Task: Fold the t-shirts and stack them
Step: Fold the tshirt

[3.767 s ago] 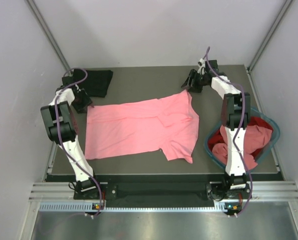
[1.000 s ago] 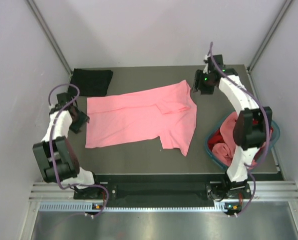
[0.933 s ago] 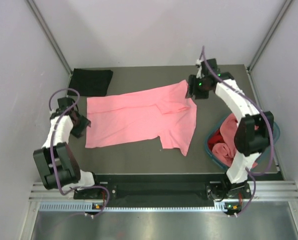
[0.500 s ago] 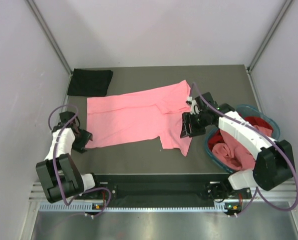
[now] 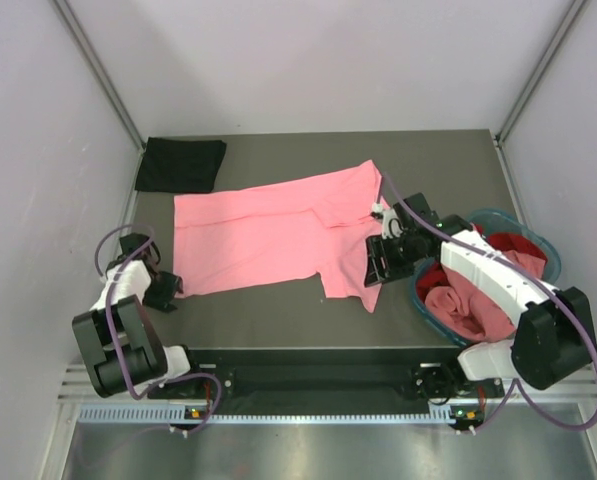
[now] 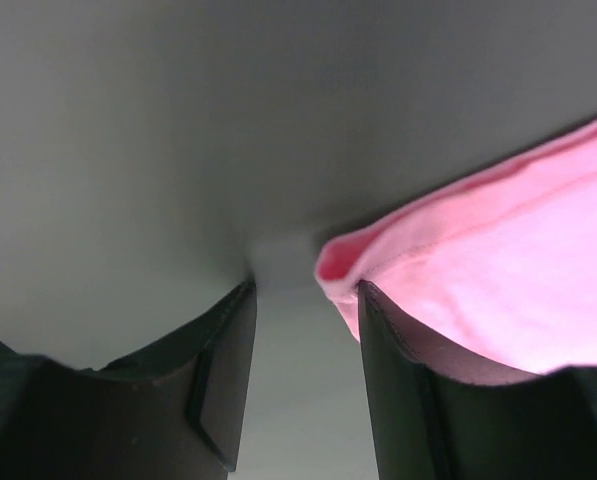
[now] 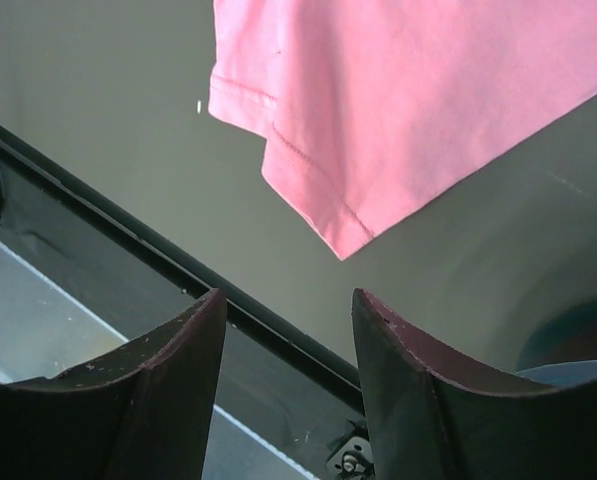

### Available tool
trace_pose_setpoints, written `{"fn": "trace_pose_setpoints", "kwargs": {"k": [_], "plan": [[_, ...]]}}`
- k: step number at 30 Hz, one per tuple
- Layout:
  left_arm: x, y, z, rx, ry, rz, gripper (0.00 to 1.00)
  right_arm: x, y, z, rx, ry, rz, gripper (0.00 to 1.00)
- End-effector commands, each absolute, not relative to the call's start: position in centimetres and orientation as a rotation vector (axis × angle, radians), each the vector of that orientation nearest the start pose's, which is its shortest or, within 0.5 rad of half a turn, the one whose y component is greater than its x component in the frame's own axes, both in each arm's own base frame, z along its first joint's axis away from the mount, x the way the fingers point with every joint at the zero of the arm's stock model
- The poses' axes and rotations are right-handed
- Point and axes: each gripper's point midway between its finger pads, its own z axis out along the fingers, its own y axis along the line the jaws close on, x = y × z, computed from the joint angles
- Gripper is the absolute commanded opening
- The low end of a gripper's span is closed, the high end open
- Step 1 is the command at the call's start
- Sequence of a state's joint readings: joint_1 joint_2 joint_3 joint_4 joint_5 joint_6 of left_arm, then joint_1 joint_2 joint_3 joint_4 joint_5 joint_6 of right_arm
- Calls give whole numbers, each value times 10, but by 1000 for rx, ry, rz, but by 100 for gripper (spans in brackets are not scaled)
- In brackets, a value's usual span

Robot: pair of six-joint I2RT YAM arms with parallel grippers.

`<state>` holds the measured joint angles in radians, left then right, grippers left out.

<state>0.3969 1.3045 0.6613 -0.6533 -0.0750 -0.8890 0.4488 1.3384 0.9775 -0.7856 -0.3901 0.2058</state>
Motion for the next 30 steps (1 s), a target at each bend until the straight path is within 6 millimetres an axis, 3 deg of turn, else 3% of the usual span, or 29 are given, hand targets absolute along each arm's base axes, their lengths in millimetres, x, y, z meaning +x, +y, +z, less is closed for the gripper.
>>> {"fn": "trace_pose_setpoints", "kwargs": {"k": [1, 7, 11, 15, 20, 26, 30], "plan": [[227, 77, 16, -1705, 2250, 9, 49, 202, 183, 118, -469, 2701, 739, 53], [236, 88, 17, -1659, 2257, 46, 45, 184, 174, 99, -408, 2751, 728, 53], [237, 84, 14, -1664, 2285, 25, 36, 168, 168, 79, -378, 2820, 707, 53], [227, 82, 10, -1670, 2298, 46, 29, 175, 174, 76, -356, 2829, 675, 53], [224, 81, 11, -1683, 2270, 42, 22, 192, 183, 59, -254, 2851, 618, 49], [226, 78, 10, -1692, 2263, 12, 16, 196, 176, 33, -133, 2890, 507, 33], [228, 77, 11, -1689, 2261, 0, 15, 202, 175, 24, -130, 2876, 442, 30]]}}
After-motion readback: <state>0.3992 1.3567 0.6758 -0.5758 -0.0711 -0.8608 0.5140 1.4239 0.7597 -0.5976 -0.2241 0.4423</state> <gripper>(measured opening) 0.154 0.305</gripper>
